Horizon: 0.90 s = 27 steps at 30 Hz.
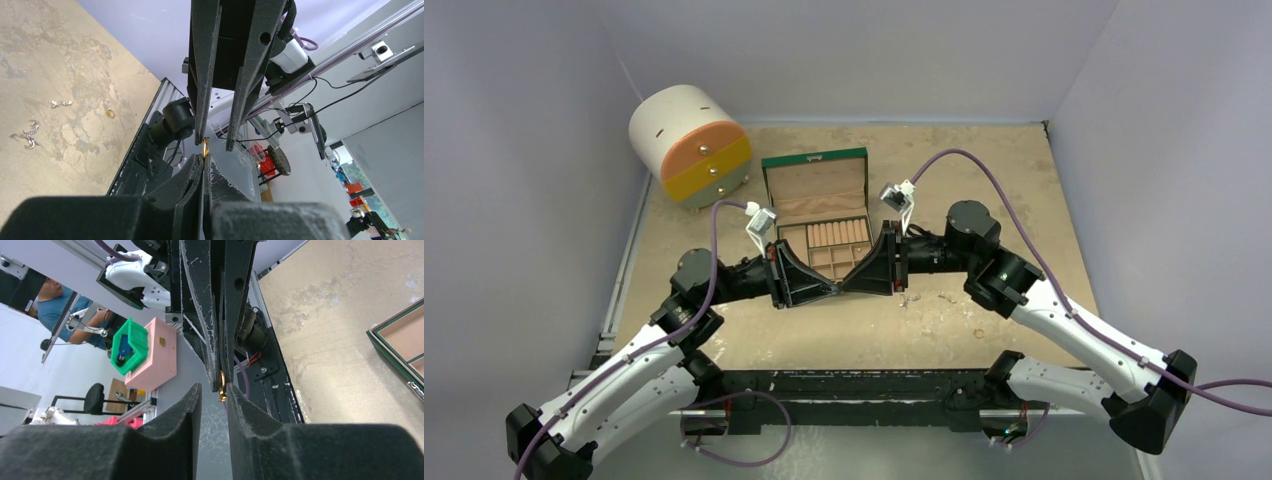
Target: Organize the mixed jewelry
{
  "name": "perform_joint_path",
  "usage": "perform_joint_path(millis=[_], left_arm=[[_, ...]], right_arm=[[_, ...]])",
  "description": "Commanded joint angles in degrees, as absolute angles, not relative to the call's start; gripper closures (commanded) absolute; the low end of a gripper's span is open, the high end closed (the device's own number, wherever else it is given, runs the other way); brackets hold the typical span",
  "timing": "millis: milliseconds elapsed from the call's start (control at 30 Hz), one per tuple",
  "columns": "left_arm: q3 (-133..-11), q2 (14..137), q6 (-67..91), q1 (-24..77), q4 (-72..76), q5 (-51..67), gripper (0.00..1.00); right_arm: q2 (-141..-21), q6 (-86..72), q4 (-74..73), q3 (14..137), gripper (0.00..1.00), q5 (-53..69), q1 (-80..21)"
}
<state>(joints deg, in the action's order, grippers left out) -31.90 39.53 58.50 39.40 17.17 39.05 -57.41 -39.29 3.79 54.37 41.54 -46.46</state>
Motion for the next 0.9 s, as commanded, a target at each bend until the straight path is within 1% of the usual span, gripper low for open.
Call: perform_joint_path(millis=[0,233,300,333,533,633,667,767,833,867], left_arm=[[-31.7,39.2,59.2,39.2,20.7,39.0,1.00],[-31.5,38.9,59.1,39.2,20.7,38.5,1.00],[-31.5,38.9,59.0,39.3,20.7,38.4,1.00],[-31.6,39.0,59.0,39.2,20.8,38.4,1.00],[-32.0,39.1,58.6,39.3,20.0,37.7,1.00],[-33.0,38.6,56.1,39.2,14.9,34.4,1.00],[-33.5,38.3,55.5,39.2,13.5,33.3,0.98],[-34.9,37.8,53.5,39.3,8.9,30.2,0.78],[-36.2,37.6,51.0,39.2,4.6,28.3,0.68],[-36.8,37.3,50.0,39.3,2.7,27.4,0.64]], right_arm=[[-57.4,-39.9,6.3,55.9,0.75,42.5,-46.2],[-57.7,-40.1,6.5,56.0,0.85,42.6,-46.2],[-57.7,-40.1,6.3,56.0,0.92,42.5,-46.2],[-57.7,-40.1,6.2,56.0,1.00,42.4,-46.2],[-57.4,-39.8,5.2,56.2,1.00,40.8,-46.2],[-56.9,-39.6,4.9,56.3,1.00,40.3,-46.2],[-56.8,-39.5,4.5,56.4,1.00,40.0,-46.2],[-56.7,-38.9,2.4,57.3,1.00,38.0,-46.1],[-56.9,-37.6,0.2,58.5,1.00,36.1,-46.1],[-57.1,-36.9,-2.2,59.2,1.00,35.1,-46.1]])
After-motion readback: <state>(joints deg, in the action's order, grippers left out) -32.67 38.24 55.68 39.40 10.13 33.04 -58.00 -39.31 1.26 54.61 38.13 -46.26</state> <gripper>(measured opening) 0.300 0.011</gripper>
